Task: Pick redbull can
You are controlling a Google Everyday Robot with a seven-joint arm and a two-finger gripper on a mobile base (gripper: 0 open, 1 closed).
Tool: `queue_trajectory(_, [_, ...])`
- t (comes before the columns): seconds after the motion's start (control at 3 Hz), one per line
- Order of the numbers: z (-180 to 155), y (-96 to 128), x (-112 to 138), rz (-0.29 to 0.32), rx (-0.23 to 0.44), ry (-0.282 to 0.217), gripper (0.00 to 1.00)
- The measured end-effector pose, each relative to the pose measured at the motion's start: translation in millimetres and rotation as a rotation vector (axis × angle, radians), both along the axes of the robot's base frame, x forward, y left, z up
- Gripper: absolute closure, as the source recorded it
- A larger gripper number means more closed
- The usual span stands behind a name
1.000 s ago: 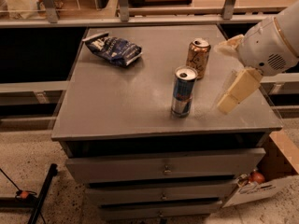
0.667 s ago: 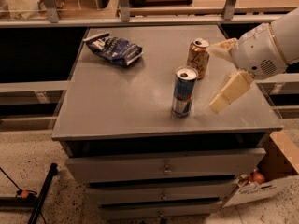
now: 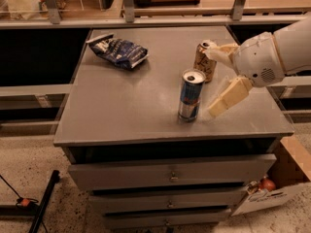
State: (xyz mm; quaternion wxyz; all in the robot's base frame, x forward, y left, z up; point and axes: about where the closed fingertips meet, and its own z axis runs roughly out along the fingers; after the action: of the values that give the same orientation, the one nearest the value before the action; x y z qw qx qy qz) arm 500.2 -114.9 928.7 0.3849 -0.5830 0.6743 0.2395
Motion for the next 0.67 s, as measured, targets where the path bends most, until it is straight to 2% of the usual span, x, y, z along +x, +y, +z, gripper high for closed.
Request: queue_trajectory(0.67, [-14.1, 12.9, 1.8, 0.040, 0.073, 0.012, 0.00])
